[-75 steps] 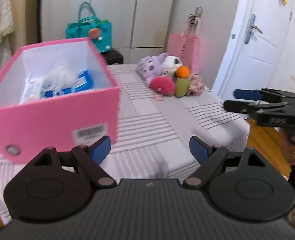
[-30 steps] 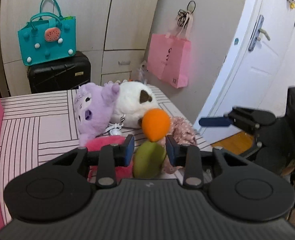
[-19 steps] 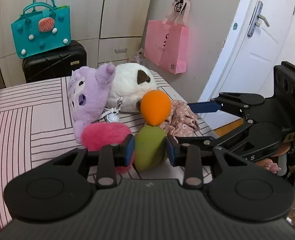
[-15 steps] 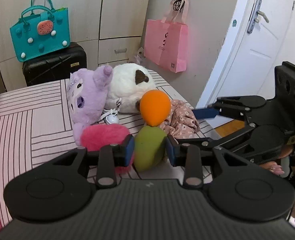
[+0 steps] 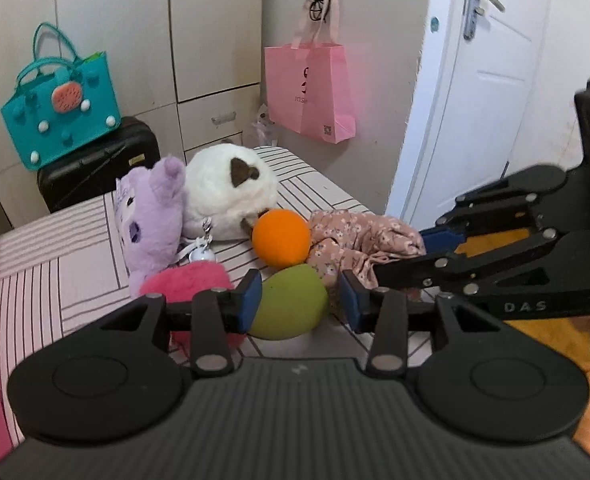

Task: Organize soft objects
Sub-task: 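Grasp the green sponge with the left gripper while the right gripper grasps the pink floral cloth, then lift the green sponge and floral cloth and carry both over the pink box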

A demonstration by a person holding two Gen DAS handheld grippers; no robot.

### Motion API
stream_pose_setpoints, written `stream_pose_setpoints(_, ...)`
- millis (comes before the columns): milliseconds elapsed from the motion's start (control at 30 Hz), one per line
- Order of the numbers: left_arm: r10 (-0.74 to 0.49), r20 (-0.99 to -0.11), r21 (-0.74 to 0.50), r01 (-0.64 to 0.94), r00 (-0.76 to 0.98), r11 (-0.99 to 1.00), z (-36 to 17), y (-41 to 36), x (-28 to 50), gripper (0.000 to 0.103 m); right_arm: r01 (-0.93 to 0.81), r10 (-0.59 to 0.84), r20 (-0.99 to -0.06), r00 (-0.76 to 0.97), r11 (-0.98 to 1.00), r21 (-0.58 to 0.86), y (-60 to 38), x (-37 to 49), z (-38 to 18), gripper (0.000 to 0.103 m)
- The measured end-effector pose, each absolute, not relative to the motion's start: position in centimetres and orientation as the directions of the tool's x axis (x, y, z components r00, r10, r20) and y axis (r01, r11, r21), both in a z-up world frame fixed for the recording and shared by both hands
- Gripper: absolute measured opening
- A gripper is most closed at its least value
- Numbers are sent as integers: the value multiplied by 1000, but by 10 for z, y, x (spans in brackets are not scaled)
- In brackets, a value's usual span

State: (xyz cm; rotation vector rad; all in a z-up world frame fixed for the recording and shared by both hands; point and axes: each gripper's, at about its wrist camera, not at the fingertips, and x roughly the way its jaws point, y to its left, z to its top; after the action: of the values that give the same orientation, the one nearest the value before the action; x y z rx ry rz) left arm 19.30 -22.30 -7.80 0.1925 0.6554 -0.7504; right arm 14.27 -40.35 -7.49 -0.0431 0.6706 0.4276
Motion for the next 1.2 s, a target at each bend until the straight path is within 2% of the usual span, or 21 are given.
stream_pose_setpoints(233, -551, -611, 40, 717, 569, 696, -80, -233, 183, 42, -374, 357, -614, 704, 921, 107, -408, 146, -77, 20)
stream_pose_setpoints(500, -541, -614, 55, 715, 574, 697, -82, -232, 184, 42, -339, 341, -610, 716, 933, 124, -418, 138, -73, 20)
stream_pose_setpoints(600, -557, -612, 39, 724, 562, 688, -80, -231, 184, 31, -334, 336, -613, 715, 935, 123, -420, 135, -73, 20)
stream_pose_setpoints(767, -567, -601, -2, 708, 563, 706, -77, -224, 190, 21, -330, 338, -626, 703, 934, 133, -415, 133, -75, 20)
stream_pose_setpoints(833, -571, -593, -12, 703, 568, 711, -75, -221, 188, 14, -334, 345, -623, 702, 932, 139, -410, 130, -74, 20)
stream_pose_setpoints(900, -574, -582, -12, 700, 576, 714, -72, -218, 184, 12, -337, 353, -624, 697, 930, 150, -409, 128, -73, 20)
stream_pose_setpoints(1100, -588, -577, -34, 703, 567, 711, -71, -213, 179, 15, -325, 321, -654, 685, 938, 119, -400, 125, -72, 20)
stream_pose_setpoints(1167, -581, -576, -1, 711, 574, 703, -72, -217, 176, 20, -317, 312, -658, 685, 941, 117, -401, 124, -72, 20)
stream_pose_setpoints(1200, -579, -579, 5, 713, 574, 701, -73, -219, 175, 28, -311, 308, -660, 685, 943, 117, -403, 124, -72, 20)
